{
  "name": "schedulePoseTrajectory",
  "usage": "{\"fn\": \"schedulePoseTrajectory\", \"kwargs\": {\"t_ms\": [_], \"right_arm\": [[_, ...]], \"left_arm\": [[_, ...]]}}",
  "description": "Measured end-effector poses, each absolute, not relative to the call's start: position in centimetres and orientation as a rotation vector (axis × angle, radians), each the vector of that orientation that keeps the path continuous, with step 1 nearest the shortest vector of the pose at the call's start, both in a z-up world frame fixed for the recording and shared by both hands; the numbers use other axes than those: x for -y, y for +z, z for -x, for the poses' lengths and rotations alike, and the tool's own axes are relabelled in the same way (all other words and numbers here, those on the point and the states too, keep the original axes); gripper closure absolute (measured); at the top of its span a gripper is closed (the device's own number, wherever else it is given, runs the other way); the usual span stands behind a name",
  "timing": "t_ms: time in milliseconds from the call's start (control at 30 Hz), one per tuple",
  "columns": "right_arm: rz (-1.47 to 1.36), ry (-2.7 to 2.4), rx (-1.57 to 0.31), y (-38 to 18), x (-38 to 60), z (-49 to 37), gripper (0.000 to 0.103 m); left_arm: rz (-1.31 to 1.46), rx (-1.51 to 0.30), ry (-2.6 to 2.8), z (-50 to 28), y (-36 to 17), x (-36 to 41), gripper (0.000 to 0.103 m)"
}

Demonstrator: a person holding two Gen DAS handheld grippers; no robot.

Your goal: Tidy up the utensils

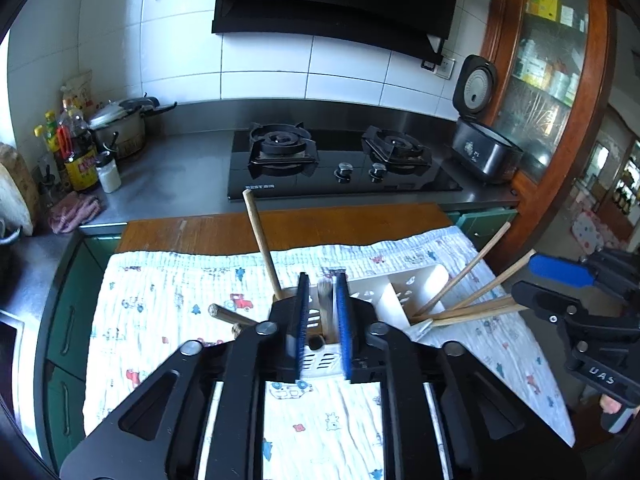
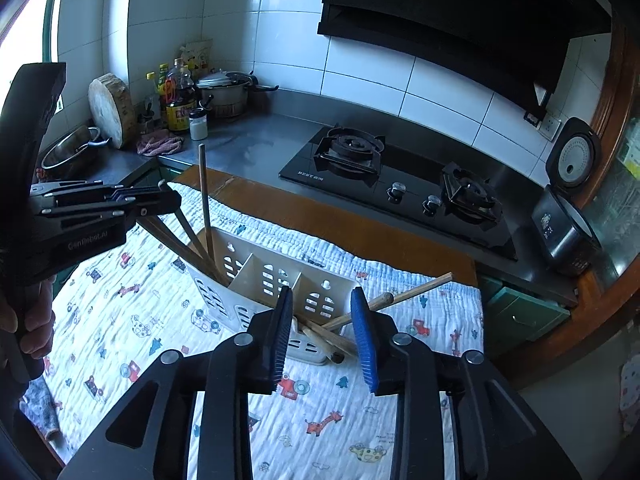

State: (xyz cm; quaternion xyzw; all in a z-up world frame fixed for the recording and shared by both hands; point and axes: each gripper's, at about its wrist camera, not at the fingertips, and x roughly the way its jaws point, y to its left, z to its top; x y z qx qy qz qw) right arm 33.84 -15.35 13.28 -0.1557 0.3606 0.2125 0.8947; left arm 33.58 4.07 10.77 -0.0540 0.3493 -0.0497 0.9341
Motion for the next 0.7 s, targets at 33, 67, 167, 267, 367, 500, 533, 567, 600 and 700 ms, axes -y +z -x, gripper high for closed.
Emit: {"fn": "schedulePoseTrajectory", "kwargs": {"t_ms": [33,67,167,267,367,500,533,567,600,700], "right_arm": [[0.327,0.438,-0.741,13.4,15.4,-33.7,0.067],[0.327,0.434,-0.735,13.6,15.5,-33.5,0.067],[0.326,0.428,-0.719,14.1,15.8,-33.0,0.058],[0.317,0.429,-0.709,14.7,16.1,-32.4,0.055],[0.317,0.424,-0.693,15.2,16.3,-31.5,0.048],[0.311,0.419,-0.662,15.9,16.8,-29.8,0.039],[0.313,0.418,-0.655,15.9,16.8,-29.3,0.037],[0.312,0.415,-0.648,16.0,16.9,-28.9,0.032],[0.311,0.413,-0.640,16.1,16.9,-28.3,0.030],[0.307,0.412,-0.625,15.9,16.9,-26.9,0.025]], "left_arm": [[0.111,-0.712,-0.101,-33.4,10.9,-4.0,0.081],[0.116,-0.709,-0.094,-33.3,11.0,-4.1,0.079],[0.114,-0.696,-0.084,-32.6,11.3,-4.0,0.068],[0.116,-0.690,-0.088,-31.9,11.7,-3.9,0.064],[0.115,-0.678,-0.080,-30.8,12.2,-3.8,0.057],[0.117,-0.656,-0.083,-29.1,12.9,-3.7,0.051],[0.118,-0.649,-0.083,-28.5,13.1,-3.7,0.048],[0.117,-0.643,-0.086,-27.9,13.2,-3.6,0.047],[0.116,-0.636,-0.084,-27.4,13.3,-3.5,0.043],[0.110,-0.618,-0.069,-25.8,13.6,-3.5,0.029]]}}
